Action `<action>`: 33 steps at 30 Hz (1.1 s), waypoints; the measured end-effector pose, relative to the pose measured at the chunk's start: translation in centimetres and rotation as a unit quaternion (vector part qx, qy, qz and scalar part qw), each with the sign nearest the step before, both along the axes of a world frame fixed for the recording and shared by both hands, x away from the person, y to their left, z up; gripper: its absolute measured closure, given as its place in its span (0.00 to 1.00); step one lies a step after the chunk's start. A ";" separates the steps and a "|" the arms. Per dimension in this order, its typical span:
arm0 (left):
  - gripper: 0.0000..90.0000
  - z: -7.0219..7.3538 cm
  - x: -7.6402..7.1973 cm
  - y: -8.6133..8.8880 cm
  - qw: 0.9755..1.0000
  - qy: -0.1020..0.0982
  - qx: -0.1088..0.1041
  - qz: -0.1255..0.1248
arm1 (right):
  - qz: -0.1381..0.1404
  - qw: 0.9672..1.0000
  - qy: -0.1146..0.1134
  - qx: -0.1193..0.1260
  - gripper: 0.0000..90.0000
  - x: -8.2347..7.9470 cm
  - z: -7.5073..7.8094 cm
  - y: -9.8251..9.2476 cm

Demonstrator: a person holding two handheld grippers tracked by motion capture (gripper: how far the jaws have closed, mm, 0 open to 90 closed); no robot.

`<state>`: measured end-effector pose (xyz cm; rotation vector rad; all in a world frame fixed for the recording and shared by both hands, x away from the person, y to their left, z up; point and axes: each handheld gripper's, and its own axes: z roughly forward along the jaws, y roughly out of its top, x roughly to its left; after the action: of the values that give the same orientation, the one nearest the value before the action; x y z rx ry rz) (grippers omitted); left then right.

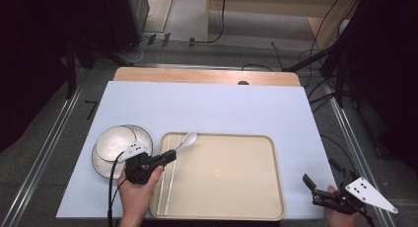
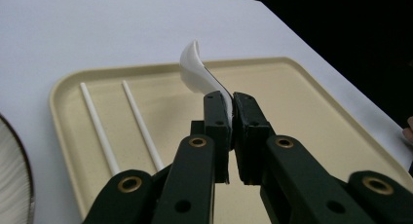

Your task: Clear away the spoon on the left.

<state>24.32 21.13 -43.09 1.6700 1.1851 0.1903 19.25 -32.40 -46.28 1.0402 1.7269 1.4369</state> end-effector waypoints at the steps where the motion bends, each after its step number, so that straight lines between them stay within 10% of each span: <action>1: 0.96 -0.2 0.1 -0.2 1.000 -0.001 0.002 0.000 | 0.000 1.000 0.000 0.000 0.00 0.0 0.0 0.0; 13: 0.96 -1.9 0.7 -2.4 1.000 0.016 0.012 0.015 | -0.001 1.000 -0.001 0.001 0.00 0.0 0.0 -0.1; 18: 0.94 -1.9 0.4 -3.2 0.998 0.017 0.054 0.018 | -0.001 1.000 -0.001 0.000 0.00 0.0 0.0 -0.1; 33: 0.67 -2.2 0.5 -4.4 0.994 0.028 0.102 -0.002 | -0.002 1.000 -0.003 0.002 0.00 0.0 0.0 -0.2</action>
<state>24.83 16.71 -45.26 1.8668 1.2377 0.2708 19.24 -32.60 -46.28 1.0403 1.7176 1.4388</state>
